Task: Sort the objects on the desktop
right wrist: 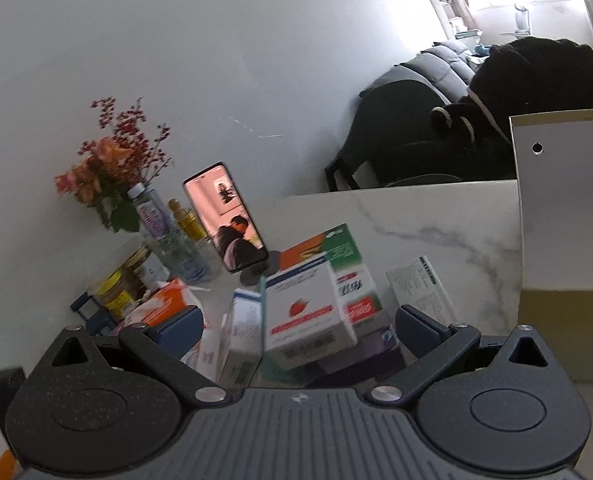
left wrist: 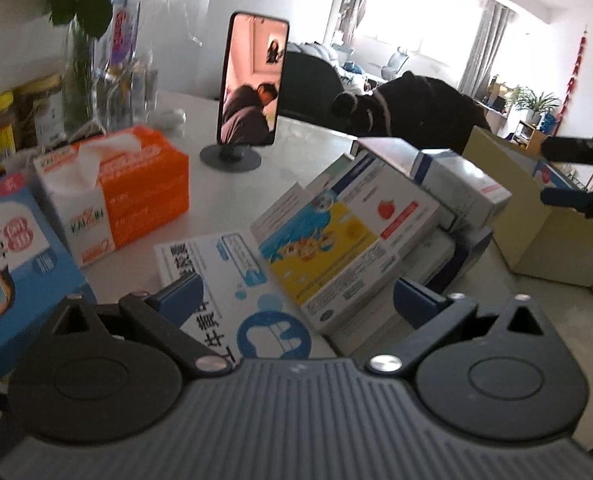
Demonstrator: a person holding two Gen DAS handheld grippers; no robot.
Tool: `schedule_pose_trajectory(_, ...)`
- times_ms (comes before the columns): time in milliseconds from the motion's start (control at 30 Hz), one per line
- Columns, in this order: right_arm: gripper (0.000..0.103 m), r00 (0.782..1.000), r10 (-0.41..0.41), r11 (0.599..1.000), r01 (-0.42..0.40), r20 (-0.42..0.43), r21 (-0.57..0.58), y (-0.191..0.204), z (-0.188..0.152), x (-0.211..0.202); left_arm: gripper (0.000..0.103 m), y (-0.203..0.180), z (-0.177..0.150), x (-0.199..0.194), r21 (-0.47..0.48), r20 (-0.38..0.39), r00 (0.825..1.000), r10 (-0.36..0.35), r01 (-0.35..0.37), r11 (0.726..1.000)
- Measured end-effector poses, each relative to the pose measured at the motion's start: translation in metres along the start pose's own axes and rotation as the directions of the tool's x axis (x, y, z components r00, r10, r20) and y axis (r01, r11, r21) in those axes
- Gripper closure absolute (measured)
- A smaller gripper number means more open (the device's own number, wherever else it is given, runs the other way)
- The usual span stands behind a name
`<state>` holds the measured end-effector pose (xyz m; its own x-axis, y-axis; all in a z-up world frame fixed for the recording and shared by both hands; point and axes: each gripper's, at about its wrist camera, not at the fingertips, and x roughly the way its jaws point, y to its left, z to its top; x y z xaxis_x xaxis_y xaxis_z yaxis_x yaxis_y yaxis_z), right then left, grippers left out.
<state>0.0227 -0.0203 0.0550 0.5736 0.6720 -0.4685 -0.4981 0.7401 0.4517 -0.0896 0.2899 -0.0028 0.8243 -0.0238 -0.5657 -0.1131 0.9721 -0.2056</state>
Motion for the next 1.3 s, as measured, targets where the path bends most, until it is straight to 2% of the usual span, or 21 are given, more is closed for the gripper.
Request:
schedule_pose_trajectory(100, 0.002, 1.000, -0.016, 1.000, 0.016, -0.009, -0.019, -0.001, 0.005, 0.013, 0.000, -0.001, 0.000, 0.005, 0.001, -0.011, 1.000, 0.001, -0.001, 1.000)
schedule_pose_trajectory(267, 0.013, 0.999, -0.030, 0.997, 0.027, -0.044, -0.075, 0.006, 0.002, 0.033, 0.000, -0.007, 0.001, 0.011, 0.022, -0.021, 1.000, -0.010, 0.011, 1.000)
schedule_pose_trajectory(500, 0.013, 0.997, -0.019, 0.991, 0.009, -0.069, -0.136, 0.019, -0.005, 0.055, 0.000, -0.010, 0.003, 0.015, 0.033, -0.027, 0.999, -0.030, 0.031, 0.999)
schedule_pose_trajectory(567, 0.016, 0.997, -0.037, 0.985, 0.024, -0.070, -0.170, 0.025, -0.007, 0.059, 0.000, -0.010, 0.004, 0.015, 0.031, -0.030, 0.999, -0.030, 0.031, 0.999)
schedule_pose_trajectory(733, 0.038, 0.993, -0.111, 0.963, 0.095, -0.050, -0.252, 0.030, -0.015, 0.065, 0.000, -0.011, 0.005, 0.017, 0.030, -0.034, 0.999, -0.034, 0.035, 0.999)
schedule_pose_trajectory(1067, 0.040, 0.993, -0.121, 0.963, 0.116, -0.006, -0.243, 0.019, -0.017, 0.042, 0.000, -0.019, 0.007, 0.021, 0.031, -0.041, 0.998, -0.047, 0.049, 0.998)
schedule_pose_trajectory(1300, 0.040, 0.993, -0.118, 0.958, 0.111, -0.013, -0.263, 0.012, -0.029, 0.018, 0.000, -0.027, 0.005, 0.026, 0.043, -0.049, 0.997, -0.054, 0.056, 0.997)
